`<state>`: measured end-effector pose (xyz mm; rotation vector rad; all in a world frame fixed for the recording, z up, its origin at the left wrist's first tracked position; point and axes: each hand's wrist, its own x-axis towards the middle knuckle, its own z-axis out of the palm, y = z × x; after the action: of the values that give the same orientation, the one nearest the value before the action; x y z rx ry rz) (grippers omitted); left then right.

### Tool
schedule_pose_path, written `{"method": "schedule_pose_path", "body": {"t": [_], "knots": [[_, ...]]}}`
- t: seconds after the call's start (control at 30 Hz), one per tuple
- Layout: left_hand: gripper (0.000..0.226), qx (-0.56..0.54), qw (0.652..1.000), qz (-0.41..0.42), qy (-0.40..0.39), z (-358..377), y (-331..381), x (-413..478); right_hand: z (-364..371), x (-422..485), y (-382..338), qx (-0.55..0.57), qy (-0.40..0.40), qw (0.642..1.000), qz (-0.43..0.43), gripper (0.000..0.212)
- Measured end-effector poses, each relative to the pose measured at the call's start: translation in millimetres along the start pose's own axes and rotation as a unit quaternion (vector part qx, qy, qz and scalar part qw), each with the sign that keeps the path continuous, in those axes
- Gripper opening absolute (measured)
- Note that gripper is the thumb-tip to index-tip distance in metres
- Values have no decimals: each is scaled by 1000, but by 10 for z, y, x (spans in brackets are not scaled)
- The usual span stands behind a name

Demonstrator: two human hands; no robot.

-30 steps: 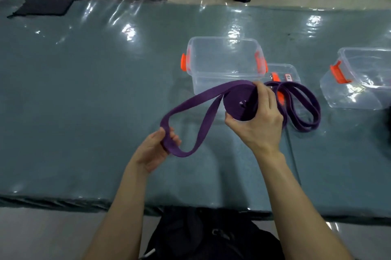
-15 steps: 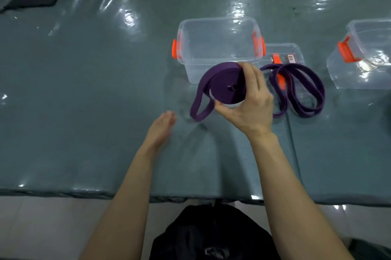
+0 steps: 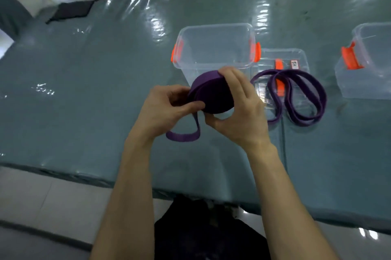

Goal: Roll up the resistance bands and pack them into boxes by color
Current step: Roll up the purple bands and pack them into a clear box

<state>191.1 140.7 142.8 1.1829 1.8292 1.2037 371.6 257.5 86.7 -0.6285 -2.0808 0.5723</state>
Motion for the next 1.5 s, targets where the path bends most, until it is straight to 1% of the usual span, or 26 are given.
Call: {"method": "schedule_pose_path", "body": {"t": [0.03,0.1,0.17,0.2,0.27,0.33,0.43,0.5,0.57,0.63,0.67,0.7,0.73,0.77,0.8,0.83,0.87,0.97,1.0,1.03,1.1,1.2,1.27,1.33,1.4,1.5], "knots": [[24,5,1000,-11,-8,-15,9,-33,-20,-25,-1,6,-12,1000,-7,88],[30,-15,1000,-16,-9,-1,40,-63,-61,-47,15,13,-23,1000,-18,87],[38,-57,998,-5,17,68,97,-59,-99,-30,53,11,-22,999,-25,86],[37,-60,998,8,34,106,118,-35,-119,-13,83,7,-20,999,-27,87],[29,-10,998,43,54,158,149,22,-160,7,142,-4,-16,999,-29,90],[27,40,996,63,40,168,197,76,-196,9,192,-9,-4,999,-34,90],[30,46,998,43,-3,166,298,174,-245,17,238,-21,12,999,-42,88],[30,29,999,22,-16,179,338,221,-275,20,246,-22,28,998,-45,84],[29,-5,1000,12,-16,232,349,241,-317,26,241,-24,47,997,-49,78],[29,-26,1000,12,4,309,350,237,-367,49,214,-27,48,997,-49,77],[29,-28,999,12,17,333,349,235,-392,59,201,-20,30,999,-38,82],[28,-20,999,15,25,336,354,241,-419,65,192,0,-7,1000,-11,91],[27,0,1000,22,22,312,368,253,-458,71,192,32,-67,996,38,106],[26,37,999,35,8,270,388,271,-498,80,200,68,-131,984,101,120],[26,90,995,52,-15,210,413,292,-536,87,220,94,-176,968,149,126],[27,152,985,72,-39,153,443,315,-572,95,244,106,-194,960,172,121],[27,212,971,92,-59,107,479,334,-596,99,272,104,-192,961,171,106],[26,334,924,152,-103,79,587,364,-590,76,278,70,-158,977,123,47],[25,363,909,170,-113,86,614,366,-562,60,267,65,-150,979,117,36],[24,387,895,183,-122,89,634,366,-535,43,257,66,-146,980,119,31],[22,410,882,189,-137,79,649,363,-501,16,248,65,-155,977,129,31],[23,423,874,187,-147,44,635,354,-471,-3,265,76,-179,968,158,38],[23,434,869,188,-148,4,626,353,-428,1,223,86,-159,968,174,38],[23,438,866,191,-147,-46,625,357,-364,14,175,62,-142,975,159,31],[23,437,868,185,-148,-96,626,358,-311,22,125,47,-147,978,141,30],[24,457,857,184,-153,-138,633,352,-244,49,52,15,-185,976,117,37]]}}
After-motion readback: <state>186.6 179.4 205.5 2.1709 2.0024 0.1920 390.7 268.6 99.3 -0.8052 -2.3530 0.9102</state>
